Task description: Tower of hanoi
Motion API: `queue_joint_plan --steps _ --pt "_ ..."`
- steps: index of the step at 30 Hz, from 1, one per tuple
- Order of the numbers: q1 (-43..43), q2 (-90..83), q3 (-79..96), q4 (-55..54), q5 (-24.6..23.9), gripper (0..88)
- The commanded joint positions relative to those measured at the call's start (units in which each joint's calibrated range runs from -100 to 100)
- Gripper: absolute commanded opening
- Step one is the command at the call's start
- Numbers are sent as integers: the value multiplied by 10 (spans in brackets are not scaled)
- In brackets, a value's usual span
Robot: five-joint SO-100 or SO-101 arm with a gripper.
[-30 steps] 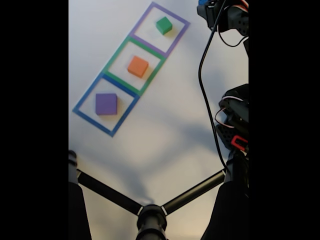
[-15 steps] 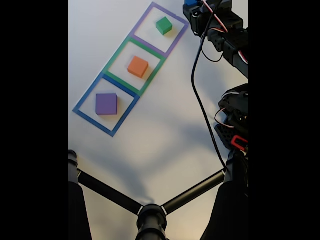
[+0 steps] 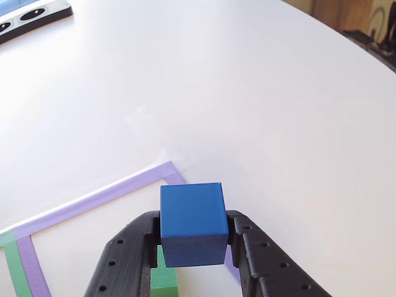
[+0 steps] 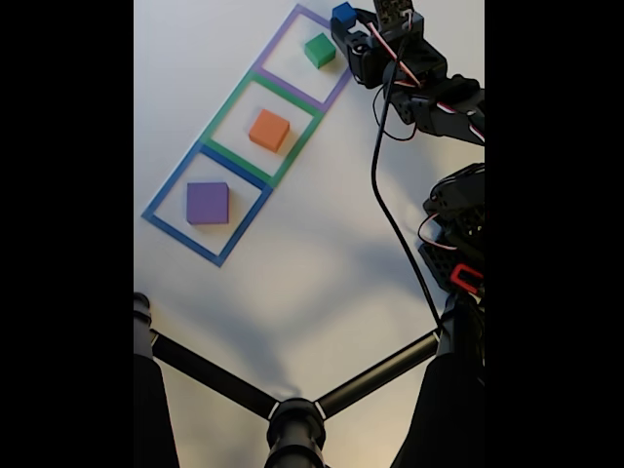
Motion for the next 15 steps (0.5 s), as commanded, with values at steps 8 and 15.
queue_joint_plan --steps 8,15 --pt "-29 80 -39 -101 2 29" --pt "-35 126 -51 -133 2 29"
